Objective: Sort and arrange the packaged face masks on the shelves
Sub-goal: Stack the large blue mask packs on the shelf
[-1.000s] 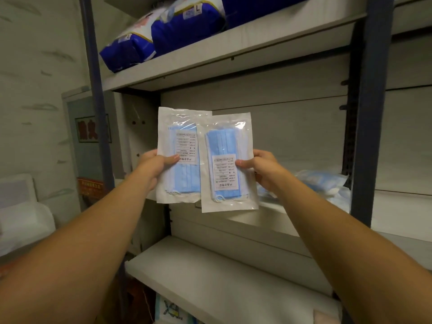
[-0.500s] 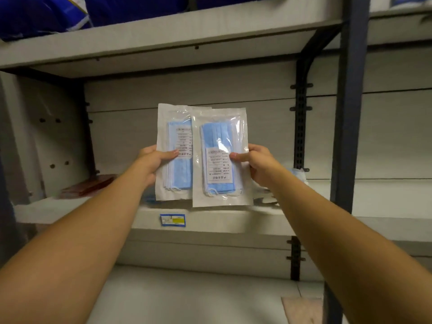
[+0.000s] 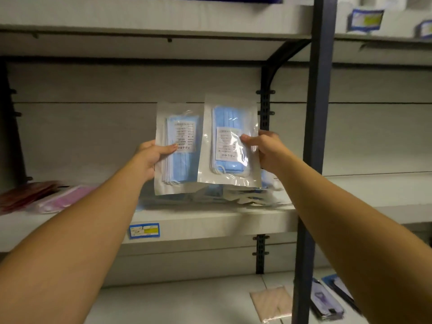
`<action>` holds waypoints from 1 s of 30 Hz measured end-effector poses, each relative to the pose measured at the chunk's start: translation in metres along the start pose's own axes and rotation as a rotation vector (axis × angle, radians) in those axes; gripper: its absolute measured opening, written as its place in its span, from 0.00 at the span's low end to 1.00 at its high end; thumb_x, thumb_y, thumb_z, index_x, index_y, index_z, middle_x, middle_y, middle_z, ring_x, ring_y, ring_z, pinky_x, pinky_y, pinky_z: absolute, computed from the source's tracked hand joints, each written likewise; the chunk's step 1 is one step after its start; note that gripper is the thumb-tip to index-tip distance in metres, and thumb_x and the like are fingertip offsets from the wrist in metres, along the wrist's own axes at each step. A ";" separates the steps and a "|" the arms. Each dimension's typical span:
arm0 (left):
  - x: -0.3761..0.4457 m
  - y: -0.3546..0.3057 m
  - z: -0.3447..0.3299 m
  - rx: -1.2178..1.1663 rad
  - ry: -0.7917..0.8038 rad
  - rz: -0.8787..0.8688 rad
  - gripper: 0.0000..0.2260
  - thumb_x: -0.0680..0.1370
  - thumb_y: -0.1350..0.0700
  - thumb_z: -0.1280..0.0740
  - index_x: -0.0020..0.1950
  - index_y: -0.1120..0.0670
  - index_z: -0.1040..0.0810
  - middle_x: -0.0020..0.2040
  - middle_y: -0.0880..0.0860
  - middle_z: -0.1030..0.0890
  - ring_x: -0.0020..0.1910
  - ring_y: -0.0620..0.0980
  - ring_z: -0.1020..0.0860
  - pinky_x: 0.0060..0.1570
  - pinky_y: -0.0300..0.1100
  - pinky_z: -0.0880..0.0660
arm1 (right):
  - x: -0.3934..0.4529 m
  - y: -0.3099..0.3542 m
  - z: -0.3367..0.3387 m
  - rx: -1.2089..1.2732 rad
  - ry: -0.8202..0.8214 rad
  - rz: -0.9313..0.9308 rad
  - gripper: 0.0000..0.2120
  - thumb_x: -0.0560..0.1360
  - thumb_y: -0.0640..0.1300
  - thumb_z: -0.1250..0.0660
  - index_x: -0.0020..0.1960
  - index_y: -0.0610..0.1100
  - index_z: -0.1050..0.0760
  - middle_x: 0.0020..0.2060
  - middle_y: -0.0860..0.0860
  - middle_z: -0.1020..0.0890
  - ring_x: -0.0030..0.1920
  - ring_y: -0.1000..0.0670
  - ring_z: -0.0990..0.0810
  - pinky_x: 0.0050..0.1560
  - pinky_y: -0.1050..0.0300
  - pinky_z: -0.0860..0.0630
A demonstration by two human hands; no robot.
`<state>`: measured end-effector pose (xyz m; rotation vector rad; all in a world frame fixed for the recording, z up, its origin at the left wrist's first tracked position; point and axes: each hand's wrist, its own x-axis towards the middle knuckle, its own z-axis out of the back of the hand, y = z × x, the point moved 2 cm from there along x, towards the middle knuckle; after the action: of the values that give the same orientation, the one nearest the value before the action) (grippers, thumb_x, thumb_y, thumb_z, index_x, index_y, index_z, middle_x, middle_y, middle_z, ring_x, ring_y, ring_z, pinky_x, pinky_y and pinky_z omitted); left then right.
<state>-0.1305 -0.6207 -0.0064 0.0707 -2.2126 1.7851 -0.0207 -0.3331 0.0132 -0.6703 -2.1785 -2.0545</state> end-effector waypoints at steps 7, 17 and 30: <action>0.013 0.011 -0.049 0.063 0.069 -0.002 0.44 0.58 0.50 0.13 0.68 0.63 0.27 0.64 0.54 0.21 0.63 0.51 0.24 0.69 0.59 0.30 | -0.001 0.020 0.021 0.026 -0.080 -0.002 0.09 0.76 0.36 0.28 0.55 0.37 0.22 0.49 0.43 0.14 0.48 0.42 0.13 0.49 0.45 0.16; 0.007 0.045 -0.122 0.216 0.250 0.107 0.20 0.70 0.60 0.23 0.59 0.66 0.19 0.55 0.65 0.17 0.48 0.61 0.17 0.53 0.61 0.19 | -0.008 0.020 0.034 0.184 -0.076 -0.064 0.06 0.80 0.38 0.32 0.56 0.43 0.26 0.52 0.46 0.15 0.52 0.44 0.15 0.44 0.47 0.19; 0.047 0.092 -0.156 0.577 0.288 -0.001 0.16 0.60 0.47 0.22 0.39 0.53 0.23 0.37 0.53 0.19 0.37 0.53 0.21 0.44 0.45 0.20 | -0.009 0.018 0.030 0.267 -0.050 -0.055 0.07 0.80 0.40 0.34 0.58 0.41 0.27 0.51 0.45 0.17 0.56 0.42 0.17 0.60 0.42 0.22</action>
<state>-0.1648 -0.4426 -0.0521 -0.0605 -1.4561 2.2144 0.0017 -0.3060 0.0242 -0.6431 -2.4636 -1.7395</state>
